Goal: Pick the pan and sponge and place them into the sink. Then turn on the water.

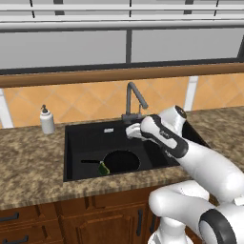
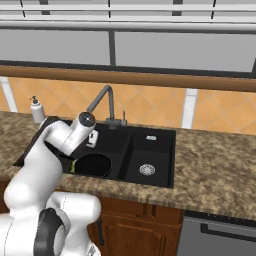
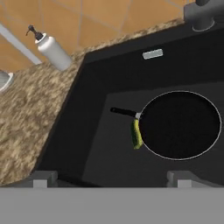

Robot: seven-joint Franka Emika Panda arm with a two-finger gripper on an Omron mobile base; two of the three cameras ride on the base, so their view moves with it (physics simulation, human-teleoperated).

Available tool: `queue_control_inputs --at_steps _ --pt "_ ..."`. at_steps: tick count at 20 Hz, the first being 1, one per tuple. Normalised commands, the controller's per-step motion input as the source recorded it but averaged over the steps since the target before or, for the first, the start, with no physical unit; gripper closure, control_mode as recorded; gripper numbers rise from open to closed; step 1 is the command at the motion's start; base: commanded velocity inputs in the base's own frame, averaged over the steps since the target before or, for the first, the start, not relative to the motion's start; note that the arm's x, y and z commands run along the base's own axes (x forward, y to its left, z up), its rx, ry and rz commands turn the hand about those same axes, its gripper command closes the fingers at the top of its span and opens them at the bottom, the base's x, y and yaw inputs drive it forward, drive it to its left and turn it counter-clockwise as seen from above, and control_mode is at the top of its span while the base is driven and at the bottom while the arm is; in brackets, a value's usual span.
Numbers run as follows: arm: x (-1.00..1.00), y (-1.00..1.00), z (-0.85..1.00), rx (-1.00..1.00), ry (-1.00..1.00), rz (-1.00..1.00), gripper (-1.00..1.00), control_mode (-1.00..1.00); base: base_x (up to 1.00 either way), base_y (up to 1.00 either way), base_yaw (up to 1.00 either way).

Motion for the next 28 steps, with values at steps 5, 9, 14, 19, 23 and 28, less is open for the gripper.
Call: queue_control_inputs --at_steps 5,9,14,19,23,28 --pt "0.00 -0.86 0.08 0.17 0.00 0.00 -1.00 -1.00 0.00 0.00 0.00" --pt "0.14 -0.68 0.00 0.14 0.00 0.00 -1.00 -1.00 0.00 0.00 0.00" --pt "0.26 -0.22 0.00 0.04 0.04 0.00 -1.00 -1.00 0.00 0.00 0.00" --pt "0.22 -0.07 0.00 0.00 0.06 0.00 -1.00 -1.00 0.00 0.00 0.00" --pt "0.41 -0.26 -0.02 0.00 0.05 -0.01 -1.00 -1.00 0.00 0.00 0.00" --pt "0.42 -0.09 -0.09 0.00 0.03 0.00 -1.00 -1.00 0.00 0.00 0.00"
